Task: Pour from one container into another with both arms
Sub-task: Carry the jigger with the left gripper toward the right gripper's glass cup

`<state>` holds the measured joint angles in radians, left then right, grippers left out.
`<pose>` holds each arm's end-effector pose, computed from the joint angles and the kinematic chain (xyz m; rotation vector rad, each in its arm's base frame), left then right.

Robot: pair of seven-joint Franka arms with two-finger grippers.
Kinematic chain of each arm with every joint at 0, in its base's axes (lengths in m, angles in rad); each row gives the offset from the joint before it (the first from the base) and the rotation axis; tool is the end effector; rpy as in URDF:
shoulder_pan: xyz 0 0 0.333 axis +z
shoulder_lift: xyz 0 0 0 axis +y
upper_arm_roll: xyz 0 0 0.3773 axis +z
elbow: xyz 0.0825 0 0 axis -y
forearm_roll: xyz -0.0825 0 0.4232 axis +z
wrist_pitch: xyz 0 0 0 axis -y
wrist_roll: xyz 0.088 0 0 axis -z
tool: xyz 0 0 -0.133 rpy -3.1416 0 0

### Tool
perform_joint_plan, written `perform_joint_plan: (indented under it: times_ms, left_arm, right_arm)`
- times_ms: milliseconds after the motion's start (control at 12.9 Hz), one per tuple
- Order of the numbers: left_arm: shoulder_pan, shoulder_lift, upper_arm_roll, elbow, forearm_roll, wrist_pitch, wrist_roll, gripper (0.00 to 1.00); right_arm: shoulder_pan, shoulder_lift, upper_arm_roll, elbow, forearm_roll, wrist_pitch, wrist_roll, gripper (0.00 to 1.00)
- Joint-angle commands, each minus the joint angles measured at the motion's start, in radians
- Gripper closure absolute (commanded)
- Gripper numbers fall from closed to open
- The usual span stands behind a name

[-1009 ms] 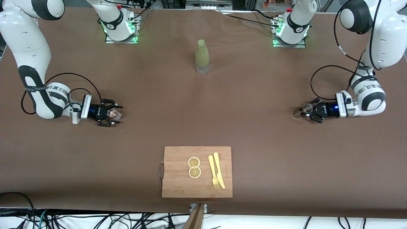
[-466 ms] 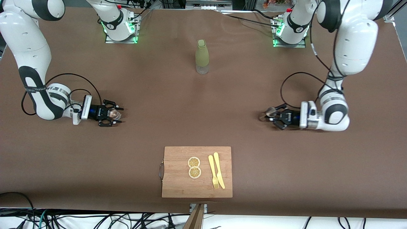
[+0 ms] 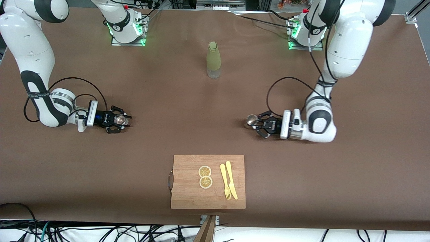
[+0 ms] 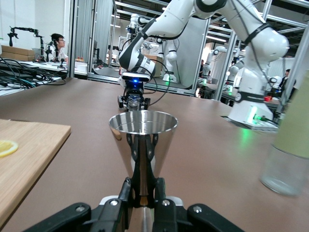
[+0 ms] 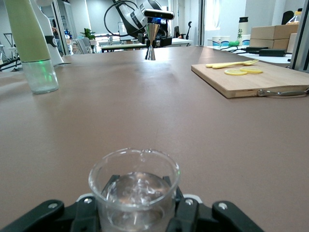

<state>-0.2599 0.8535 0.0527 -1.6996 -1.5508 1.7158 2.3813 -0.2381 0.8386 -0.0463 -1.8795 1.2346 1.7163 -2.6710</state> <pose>0.6569 -0.2638 0.1188 1.2968 -1.2937 0.9009 0.5990 -0.0586 0.0555 -1.4795 -1.3630 -1.0204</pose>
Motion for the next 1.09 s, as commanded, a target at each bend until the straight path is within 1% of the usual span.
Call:
perform_joint_plan:
  times_ms: [0, 155, 388, 543, 699, 854, 1009]
  left_arm:
    - [-0.057, 0.002, -0.011, 0.04, -0.051, 0.07, -0.017, 1.0]
    - [-0.093, 0.001, -0.016, 0.047, -0.072, 0.111, -0.007, 1.0]
    - [-0.163, 0.024, -0.02, 0.077, -0.132, 0.183, 0.021, 1.0]
    - [-0.217, 0.056, -0.02, 0.109, -0.211, 0.208, 0.068, 1.0]
    - [-0.271, 0.076, -0.02, 0.115, -0.311, 0.215, 0.088, 1.0]
    - [-0.288, 0.093, -0.019, 0.153, -0.324, 0.219, 0.09, 1.0]
    - [-0.317, 0.117, -0.019, 0.179, -0.342, 0.251, 0.096, 1.0]
  right_arm:
    - [-0.015, 0.028, 0.011, 0.019, 0.013, -0.029, -0.01, 0.75]
    - [-0.015, 0.027, 0.011, 0.019, 0.013, -0.032, -0.007, 0.82]
    - [-0.013, 0.022, 0.013, 0.025, 0.022, -0.034, 0.0, 0.82]
    - [-0.013, 0.007, 0.031, 0.025, 0.022, -0.032, 0.017, 0.84]
    - [-0.013, -0.015, 0.046, 0.025, 0.023, -0.032, 0.043, 0.84]
    - [-0.013, -0.042, 0.071, 0.025, 0.025, -0.032, 0.083, 0.85]
    - [-0.013, -0.059, 0.1, 0.025, 0.031, -0.032, 0.121, 0.86]
